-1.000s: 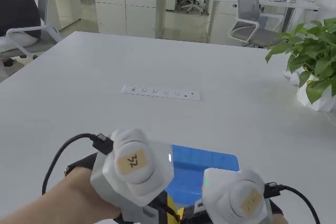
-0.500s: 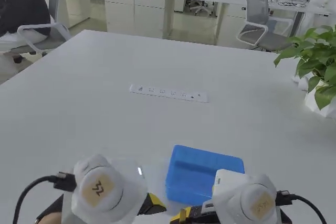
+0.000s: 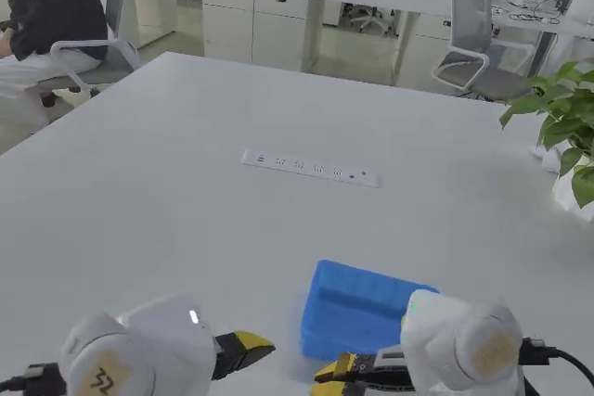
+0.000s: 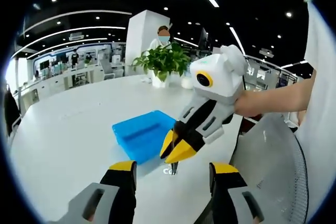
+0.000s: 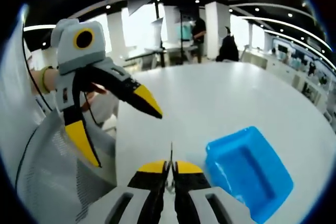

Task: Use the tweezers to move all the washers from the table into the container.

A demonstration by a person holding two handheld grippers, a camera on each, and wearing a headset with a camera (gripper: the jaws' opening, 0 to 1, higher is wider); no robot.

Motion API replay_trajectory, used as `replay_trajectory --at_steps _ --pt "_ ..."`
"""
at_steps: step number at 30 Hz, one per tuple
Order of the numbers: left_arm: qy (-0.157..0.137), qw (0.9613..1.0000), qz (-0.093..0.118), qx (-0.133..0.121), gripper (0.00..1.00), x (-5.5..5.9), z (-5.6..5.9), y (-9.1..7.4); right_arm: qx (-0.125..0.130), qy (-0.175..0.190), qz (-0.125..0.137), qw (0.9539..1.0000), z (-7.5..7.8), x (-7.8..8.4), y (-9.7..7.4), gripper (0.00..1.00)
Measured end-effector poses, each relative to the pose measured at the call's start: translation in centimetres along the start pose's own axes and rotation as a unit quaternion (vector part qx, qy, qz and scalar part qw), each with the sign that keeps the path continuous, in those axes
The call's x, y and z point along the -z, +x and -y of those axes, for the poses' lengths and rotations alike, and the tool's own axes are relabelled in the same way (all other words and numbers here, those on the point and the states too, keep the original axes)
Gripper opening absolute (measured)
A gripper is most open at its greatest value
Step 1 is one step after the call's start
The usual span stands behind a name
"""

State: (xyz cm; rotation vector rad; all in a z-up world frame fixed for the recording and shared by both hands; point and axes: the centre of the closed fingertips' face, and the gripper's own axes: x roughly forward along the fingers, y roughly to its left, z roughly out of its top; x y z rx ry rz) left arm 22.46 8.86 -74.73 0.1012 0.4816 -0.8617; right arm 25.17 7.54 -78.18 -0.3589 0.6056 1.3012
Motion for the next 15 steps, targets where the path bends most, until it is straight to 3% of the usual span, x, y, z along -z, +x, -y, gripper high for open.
replay_trajectory --at_steps 15 --pt "-0.004 0.9986 0.026 -0.046 0.78 -0.1 -0.8 -0.3 0.050 0.033 0.046 0.9971 4.5 -4.1 -4.3 0.02"
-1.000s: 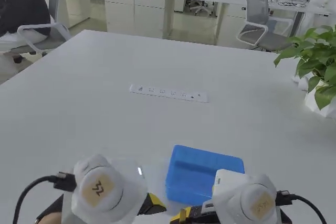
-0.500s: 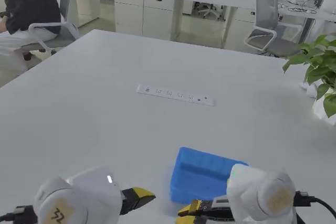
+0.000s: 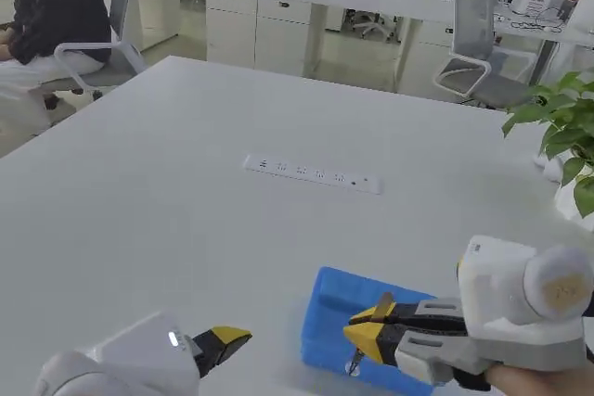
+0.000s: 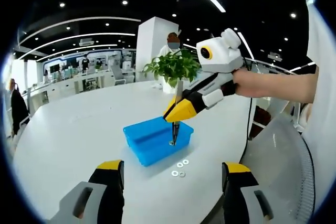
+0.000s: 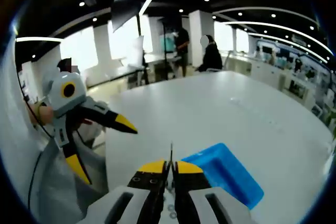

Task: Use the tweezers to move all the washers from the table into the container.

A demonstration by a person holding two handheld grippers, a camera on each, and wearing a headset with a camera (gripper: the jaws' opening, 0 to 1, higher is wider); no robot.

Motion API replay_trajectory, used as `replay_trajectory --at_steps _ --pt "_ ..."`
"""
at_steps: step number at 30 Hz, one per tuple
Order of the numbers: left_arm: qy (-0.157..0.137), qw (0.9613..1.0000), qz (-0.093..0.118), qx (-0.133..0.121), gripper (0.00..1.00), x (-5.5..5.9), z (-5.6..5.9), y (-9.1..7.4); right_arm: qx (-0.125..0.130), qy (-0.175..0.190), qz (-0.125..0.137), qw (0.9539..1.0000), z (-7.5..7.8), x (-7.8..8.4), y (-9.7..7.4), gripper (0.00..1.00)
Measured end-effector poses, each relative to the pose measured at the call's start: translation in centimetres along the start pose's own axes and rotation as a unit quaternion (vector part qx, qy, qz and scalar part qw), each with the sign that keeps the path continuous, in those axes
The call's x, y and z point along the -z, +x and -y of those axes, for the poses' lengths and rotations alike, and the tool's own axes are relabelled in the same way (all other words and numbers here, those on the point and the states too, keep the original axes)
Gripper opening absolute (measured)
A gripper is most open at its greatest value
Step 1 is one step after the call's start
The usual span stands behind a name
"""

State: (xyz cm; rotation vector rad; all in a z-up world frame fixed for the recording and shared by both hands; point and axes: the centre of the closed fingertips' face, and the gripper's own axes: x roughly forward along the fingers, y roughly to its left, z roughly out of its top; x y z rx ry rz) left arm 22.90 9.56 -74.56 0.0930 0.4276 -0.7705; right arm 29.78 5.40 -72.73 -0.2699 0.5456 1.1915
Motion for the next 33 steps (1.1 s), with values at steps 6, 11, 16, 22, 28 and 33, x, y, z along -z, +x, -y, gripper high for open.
replay_trajectory --at_steps 6,11,16,22,28,33 --pt "0.003 0.9992 0.026 -0.031 0.91 -0.4 -0.5 -0.2 0.020 -0.008 0.005 0.9998 1.9 -0.5 -0.6 0.02" --pt "0.003 0.9987 0.033 -0.040 0.93 -0.7 -0.8 -0.1 0.040 -0.004 0.004 0.9992 3.7 -0.4 -1.0 0.03" --pt "0.003 0.9986 0.033 -0.042 0.94 -0.5 -0.7 0.0 0.057 0.011 0.013 0.9982 5.4 -0.5 -1.3 0.03" --pt "0.024 0.9988 0.022 -0.037 0.95 0.0 -0.4 0.4 0.077 0.035 0.019 0.9962 7.8 0.1 -1.5 0.03" --pt "0.031 0.9989 0.021 -0.030 0.95 0.0 -0.1 0.5 0.107 0.049 0.005 0.9930 10.4 1.9 -1.3 0.03" --pt "0.016 0.9989 0.031 -0.031 0.95 -0.2 -0.4 0.3 0.124 0.080 0.010 0.9890 12.0 3.5 -1.1 0.03"
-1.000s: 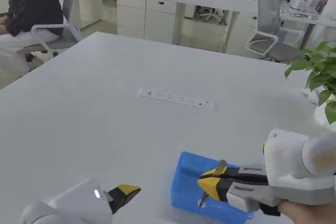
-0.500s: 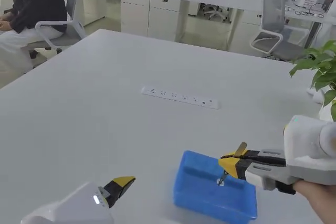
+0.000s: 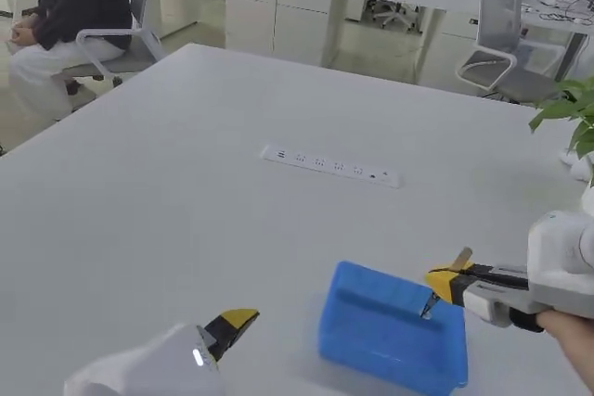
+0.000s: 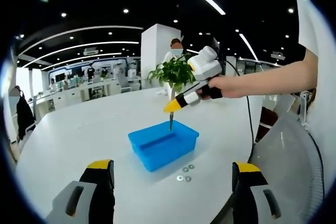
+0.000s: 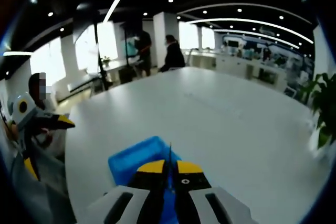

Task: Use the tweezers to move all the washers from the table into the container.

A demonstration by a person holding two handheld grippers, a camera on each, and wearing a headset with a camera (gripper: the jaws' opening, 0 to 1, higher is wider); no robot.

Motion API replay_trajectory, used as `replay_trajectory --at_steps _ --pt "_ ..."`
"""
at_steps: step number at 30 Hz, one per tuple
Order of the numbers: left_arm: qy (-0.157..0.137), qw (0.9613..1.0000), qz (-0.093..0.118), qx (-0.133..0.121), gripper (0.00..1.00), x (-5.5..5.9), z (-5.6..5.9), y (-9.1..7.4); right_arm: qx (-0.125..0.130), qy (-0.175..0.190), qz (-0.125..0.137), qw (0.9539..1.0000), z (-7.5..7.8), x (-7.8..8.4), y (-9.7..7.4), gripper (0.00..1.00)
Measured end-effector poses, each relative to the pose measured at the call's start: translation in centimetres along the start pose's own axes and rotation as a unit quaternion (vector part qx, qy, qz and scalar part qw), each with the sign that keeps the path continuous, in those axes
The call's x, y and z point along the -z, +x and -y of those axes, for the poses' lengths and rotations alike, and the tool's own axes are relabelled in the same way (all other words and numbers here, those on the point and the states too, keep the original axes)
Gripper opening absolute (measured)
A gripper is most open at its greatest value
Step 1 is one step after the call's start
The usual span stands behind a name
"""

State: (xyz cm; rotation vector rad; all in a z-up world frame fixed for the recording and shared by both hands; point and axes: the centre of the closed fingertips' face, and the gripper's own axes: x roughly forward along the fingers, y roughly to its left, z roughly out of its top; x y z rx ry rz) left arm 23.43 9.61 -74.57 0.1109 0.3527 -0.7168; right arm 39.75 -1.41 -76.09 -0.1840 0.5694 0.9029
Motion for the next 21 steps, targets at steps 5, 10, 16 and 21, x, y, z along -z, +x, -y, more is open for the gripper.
replay_trajectory --at_steps 5,10,16,21 --pt "-0.012 0.9999 0.006 -0.005 0.95 -0.1 -0.4 -0.1 0.015 0.019 0.008 0.9997 1.2 1.0 0.6 0.03" --pt "0.004 1.0000 -0.001 -0.006 0.94 0.1 -0.2 -0.1 0.026 0.018 0.002 0.9995 1.5 1.9 1.0 0.03" --pt "0.004 1.0000 -0.001 -0.003 0.94 0.1 -0.1 -0.1 0.031 0.020 0.002 0.9993 1.8 2.0 1.0 0.03" --pt "-0.006 0.9999 0.007 -0.007 0.93 -0.1 -0.4 -0.2 0.025 0.025 0.003 0.9994 1.6 2.2 1.1 0.03"
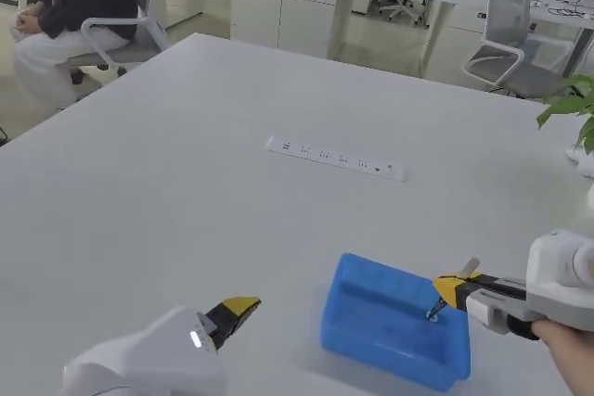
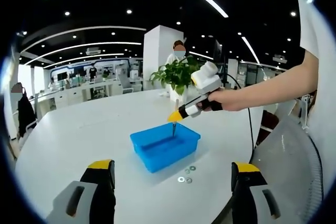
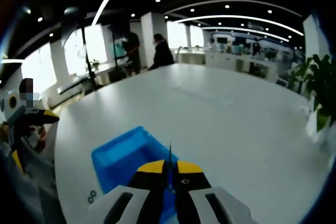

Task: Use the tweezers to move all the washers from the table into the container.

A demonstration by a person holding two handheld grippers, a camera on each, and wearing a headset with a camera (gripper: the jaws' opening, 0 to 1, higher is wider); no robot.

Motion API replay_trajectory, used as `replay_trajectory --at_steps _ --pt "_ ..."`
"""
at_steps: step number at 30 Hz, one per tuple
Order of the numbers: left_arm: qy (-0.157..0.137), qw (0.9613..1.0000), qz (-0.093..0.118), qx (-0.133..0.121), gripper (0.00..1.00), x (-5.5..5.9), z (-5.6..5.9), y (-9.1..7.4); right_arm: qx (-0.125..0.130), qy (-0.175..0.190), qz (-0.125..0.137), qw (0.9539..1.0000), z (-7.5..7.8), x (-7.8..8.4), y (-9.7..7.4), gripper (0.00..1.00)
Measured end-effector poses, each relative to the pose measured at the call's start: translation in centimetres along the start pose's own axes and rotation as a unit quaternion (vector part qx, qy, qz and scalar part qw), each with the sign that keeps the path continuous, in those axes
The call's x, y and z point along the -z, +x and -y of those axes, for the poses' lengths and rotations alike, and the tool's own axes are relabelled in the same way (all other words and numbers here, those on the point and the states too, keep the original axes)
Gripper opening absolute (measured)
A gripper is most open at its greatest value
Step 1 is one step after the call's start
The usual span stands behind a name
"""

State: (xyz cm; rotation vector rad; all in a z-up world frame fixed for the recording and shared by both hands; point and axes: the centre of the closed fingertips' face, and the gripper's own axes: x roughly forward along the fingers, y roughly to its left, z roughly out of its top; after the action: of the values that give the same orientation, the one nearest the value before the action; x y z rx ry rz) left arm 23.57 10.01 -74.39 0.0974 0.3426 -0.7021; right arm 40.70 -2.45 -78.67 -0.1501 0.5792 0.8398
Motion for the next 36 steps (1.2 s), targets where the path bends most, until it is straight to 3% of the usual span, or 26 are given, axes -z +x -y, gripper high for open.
replay_trajectory --at_steps 12,24,36 --pt "-0.012 0.9999 0.004 -0.007 0.93 0.0 -0.3 -0.2 -0.006 0.001 -0.019 0.9998 -1.9 2.1 -0.1 0.03" --pt "-0.014 0.9999 0.002 -0.007 0.92 0.1 -0.3 -0.2 0.002 0.008 -0.006 0.9999 -1.5 2.0 0.0 0.04" --pt "-0.019 0.9997 0.010 -0.011 0.92 -0.1 -0.6 -0.4 0.012 -0.028 -0.032 0.9990 -1.6 2.4 -0.1 0.03"
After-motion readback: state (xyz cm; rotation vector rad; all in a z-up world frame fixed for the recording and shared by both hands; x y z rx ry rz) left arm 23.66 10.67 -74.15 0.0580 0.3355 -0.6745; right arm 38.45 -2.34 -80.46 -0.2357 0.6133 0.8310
